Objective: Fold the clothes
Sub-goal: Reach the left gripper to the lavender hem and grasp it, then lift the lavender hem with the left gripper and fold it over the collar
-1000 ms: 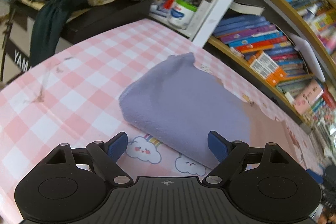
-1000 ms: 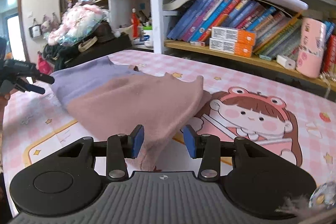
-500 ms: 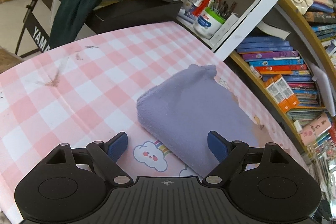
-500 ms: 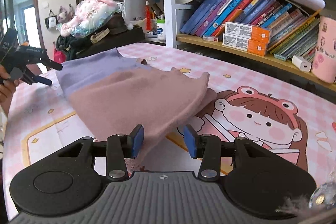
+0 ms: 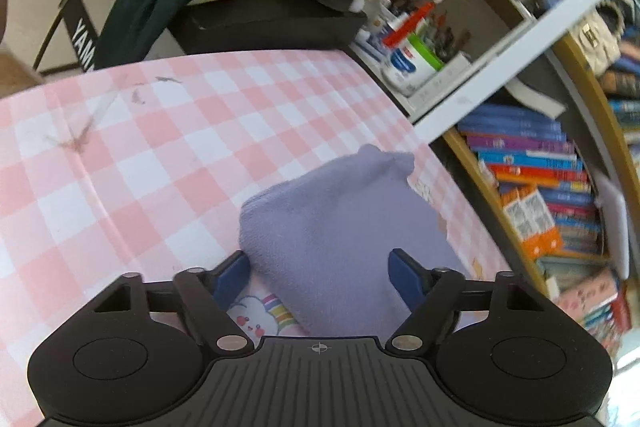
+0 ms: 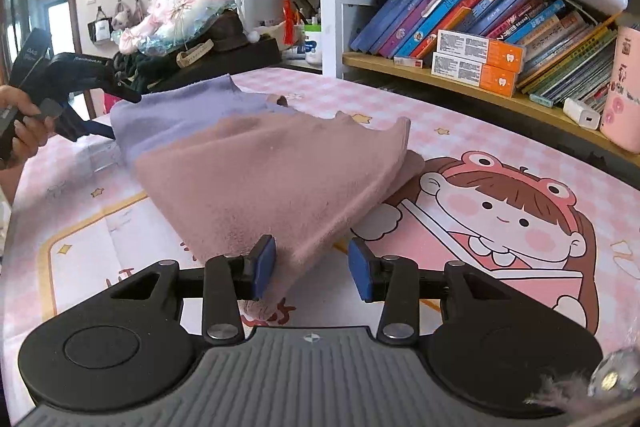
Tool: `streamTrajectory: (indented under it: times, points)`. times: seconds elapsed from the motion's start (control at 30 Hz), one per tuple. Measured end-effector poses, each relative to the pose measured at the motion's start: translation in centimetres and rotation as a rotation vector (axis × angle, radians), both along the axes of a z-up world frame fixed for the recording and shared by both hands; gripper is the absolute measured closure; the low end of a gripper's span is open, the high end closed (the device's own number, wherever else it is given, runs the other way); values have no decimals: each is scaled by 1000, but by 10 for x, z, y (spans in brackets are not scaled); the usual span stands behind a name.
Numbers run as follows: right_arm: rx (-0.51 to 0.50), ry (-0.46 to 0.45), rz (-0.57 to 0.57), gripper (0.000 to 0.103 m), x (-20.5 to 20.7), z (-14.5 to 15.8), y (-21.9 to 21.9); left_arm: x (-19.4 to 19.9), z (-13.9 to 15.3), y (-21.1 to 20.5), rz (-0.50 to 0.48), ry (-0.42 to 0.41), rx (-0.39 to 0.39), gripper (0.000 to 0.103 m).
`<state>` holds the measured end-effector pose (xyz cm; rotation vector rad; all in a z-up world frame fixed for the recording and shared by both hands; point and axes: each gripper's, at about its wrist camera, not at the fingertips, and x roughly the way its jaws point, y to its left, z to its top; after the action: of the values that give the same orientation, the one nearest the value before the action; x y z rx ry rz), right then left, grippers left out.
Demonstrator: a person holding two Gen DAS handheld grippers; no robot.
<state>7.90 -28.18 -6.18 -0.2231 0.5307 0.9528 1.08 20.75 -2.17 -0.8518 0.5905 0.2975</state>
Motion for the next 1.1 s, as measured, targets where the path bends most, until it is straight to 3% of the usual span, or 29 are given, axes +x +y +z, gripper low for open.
streamTrajectory:
  times: [0.03, 0.07, 0.17, 0.2, 0.23, 0.27, 0.33, 0.4, 0.57, 0.7, 0.93, 1.1]
  points:
    - [1, 1, 0, 65, 0, 0, 0, 1, -1, 1, -5, 1, 0, 55]
    - [1, 2, 1, 65, 0, 0, 0, 4, -3, 1, -17, 5, 8, 63]
    - [1, 3, 3, 65, -1, 0, 0, 9, -6, 4, -37, -5, 6, 74]
    - [1, 3, 3, 65, -1, 0, 0, 10, -3, 2, -43, -19, 17, 82]
    - [1, 4, 4, 65, 0, 0, 0, 10, 2, -4, -50, -46, 42, 91]
    - [1, 6, 4, 65, 0, 0, 0, 8, 11, -12, -66, -85, 79, 93]
    - [4, 14, 4, 65, 1, 0, 0, 3, 38, -39, -167, -205, 191, 90]
    - [11, 30, 4, 65, 4, -1, -1, 2, 52, -51, -227, -243, 227, 85]
    - [16, 38, 3, 65, 4, -1, -2, 9, 30, -28, -139, -139, 116, 82]
    - [17, 40, 3, 65, 4, -1, -2, 11, 8, -13, -92, -92, 9, 54]
    - [18, 43, 2, 65, 4, -1, -2, 18, -7, -12, -59, -74, -56, 53]
    - [20, 47, 3, 65, 5, -1, -2, 23, -11, -16, -33, -97, -50, 57]
